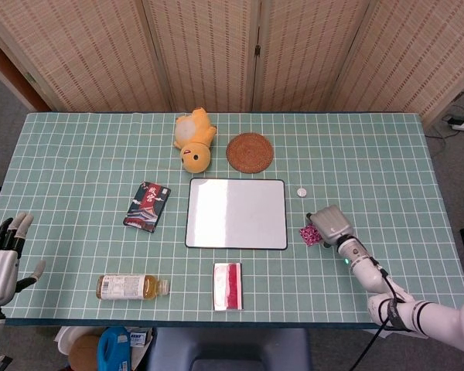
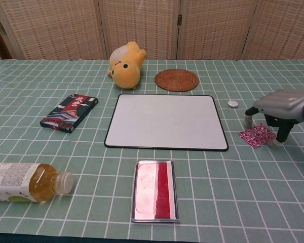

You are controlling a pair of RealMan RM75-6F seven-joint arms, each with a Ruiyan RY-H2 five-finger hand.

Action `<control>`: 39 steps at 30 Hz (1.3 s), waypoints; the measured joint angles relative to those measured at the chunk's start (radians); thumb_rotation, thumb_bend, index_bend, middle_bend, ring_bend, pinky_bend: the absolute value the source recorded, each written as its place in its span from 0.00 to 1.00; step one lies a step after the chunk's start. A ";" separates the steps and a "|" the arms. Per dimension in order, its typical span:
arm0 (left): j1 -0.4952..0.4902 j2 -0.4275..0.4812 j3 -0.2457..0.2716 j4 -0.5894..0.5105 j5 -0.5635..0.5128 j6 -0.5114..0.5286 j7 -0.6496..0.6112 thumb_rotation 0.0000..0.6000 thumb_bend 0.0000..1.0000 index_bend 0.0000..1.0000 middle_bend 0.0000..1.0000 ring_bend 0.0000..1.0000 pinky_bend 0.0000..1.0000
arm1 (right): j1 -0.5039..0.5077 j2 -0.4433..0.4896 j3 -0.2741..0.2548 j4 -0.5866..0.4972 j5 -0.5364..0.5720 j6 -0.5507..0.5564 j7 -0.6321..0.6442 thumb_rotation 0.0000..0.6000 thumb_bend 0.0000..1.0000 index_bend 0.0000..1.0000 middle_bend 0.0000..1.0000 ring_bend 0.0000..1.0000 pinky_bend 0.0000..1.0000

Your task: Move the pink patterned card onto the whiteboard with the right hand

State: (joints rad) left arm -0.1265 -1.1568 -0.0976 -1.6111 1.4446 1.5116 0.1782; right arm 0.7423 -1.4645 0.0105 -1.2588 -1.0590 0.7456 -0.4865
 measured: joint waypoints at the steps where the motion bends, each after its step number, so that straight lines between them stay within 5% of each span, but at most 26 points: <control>1: 0.000 0.000 0.000 0.000 0.000 0.000 0.000 1.00 0.28 0.05 0.07 0.07 0.05 | -0.001 0.000 0.000 0.001 -0.002 0.002 0.001 1.00 0.22 0.42 1.00 1.00 1.00; 18: -0.001 0.003 -0.001 -0.002 0.002 0.000 -0.001 1.00 0.28 0.05 0.07 0.07 0.05 | -0.013 0.021 0.013 -0.036 -0.053 0.049 0.028 1.00 0.23 0.45 1.00 1.00 1.00; 26: 0.000 0.008 -0.002 -0.013 0.008 0.007 0.002 1.00 0.28 0.05 0.07 0.07 0.06 | 0.047 0.048 0.077 -0.111 -0.040 0.025 0.029 1.00 0.23 0.45 1.00 1.00 1.00; 39: 0.004 0.026 -0.002 -0.042 0.019 0.019 0.001 1.00 0.28 0.05 0.07 0.07 0.05 | 0.213 -0.098 0.142 -0.023 0.097 -0.087 -0.029 1.00 0.23 0.41 0.98 1.00 1.00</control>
State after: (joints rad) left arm -0.1225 -1.1307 -0.0994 -1.6534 1.4640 1.5309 0.1793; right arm 0.9552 -1.5626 0.1528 -1.2816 -0.9615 0.6588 -0.5152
